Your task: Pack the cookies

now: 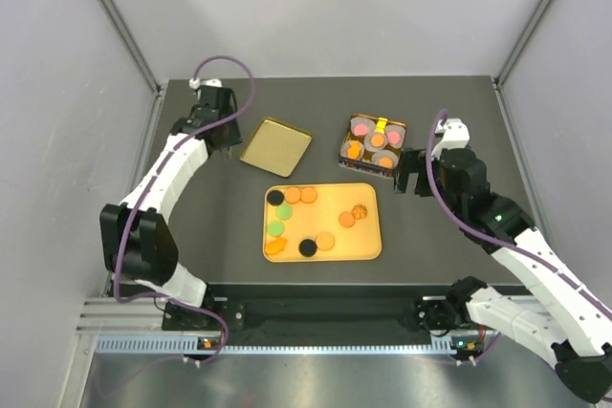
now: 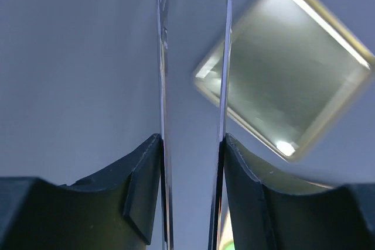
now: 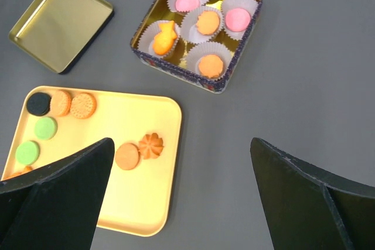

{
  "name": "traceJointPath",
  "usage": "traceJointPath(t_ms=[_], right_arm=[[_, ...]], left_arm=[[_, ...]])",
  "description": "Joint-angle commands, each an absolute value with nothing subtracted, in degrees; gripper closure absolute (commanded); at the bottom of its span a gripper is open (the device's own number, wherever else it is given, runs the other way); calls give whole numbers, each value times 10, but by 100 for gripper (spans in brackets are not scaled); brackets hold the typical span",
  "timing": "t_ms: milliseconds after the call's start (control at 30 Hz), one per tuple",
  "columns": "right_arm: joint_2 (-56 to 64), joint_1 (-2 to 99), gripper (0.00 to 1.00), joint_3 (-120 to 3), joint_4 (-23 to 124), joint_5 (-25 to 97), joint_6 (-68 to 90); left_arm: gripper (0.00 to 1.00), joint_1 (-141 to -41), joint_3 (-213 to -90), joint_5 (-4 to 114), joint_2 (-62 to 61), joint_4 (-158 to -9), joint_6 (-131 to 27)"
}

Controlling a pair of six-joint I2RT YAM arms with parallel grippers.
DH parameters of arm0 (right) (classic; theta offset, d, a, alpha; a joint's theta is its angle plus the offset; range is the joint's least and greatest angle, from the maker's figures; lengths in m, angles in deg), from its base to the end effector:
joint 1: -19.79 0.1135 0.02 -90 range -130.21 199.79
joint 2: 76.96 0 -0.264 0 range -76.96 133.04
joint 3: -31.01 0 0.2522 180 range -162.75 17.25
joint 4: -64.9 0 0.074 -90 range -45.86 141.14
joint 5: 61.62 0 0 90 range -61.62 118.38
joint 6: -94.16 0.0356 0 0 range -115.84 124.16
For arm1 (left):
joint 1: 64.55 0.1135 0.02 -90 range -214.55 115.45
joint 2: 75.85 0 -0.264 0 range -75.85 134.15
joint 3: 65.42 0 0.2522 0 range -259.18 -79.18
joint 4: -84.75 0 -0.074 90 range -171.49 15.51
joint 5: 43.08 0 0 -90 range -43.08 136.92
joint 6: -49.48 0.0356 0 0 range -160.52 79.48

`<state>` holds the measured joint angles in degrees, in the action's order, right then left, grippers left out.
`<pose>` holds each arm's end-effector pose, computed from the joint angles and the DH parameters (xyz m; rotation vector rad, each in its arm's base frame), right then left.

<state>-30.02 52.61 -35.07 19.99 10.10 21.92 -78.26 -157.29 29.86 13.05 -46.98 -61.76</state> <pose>0.1532 0.0855 0.3422 -0.0617 2.0037 0.2447 0.3355 -0.0711 0.3137 -0.2943 2.2996 0.0454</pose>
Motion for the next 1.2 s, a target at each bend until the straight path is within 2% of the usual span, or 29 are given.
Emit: traceJointPath(t_ms=[0,133,267,400,600,733,1000,1167], right_arm=[[-295,520,0,-369,242,131,216],[-295,520,0,-366,244,141,216],[-303,520,0,-361,244,140,213],[-305,520,0,-357,244,142,213],[-299,520,0,-351,243,142,213],[-298,520,0,-350,244,142,213],[-300,520,0,-351,245,141,211],[-301,520,0,-351,240,135,212]], left_arm=[[49,-744,-1554,303,142,-548,-652],[47,-699,-1552,277,186,-570,-643],[46,-653,-1541,302,241,-589,-652],[41,-629,-1533,302,278,-595,-657],[30,-620,-1515,301,308,-601,-665],[14,-619,-1497,303,310,-607,-669],[7,-619,-1497,268,248,-578,-670],[8,-622,-1520,261,186,-536,-657]])
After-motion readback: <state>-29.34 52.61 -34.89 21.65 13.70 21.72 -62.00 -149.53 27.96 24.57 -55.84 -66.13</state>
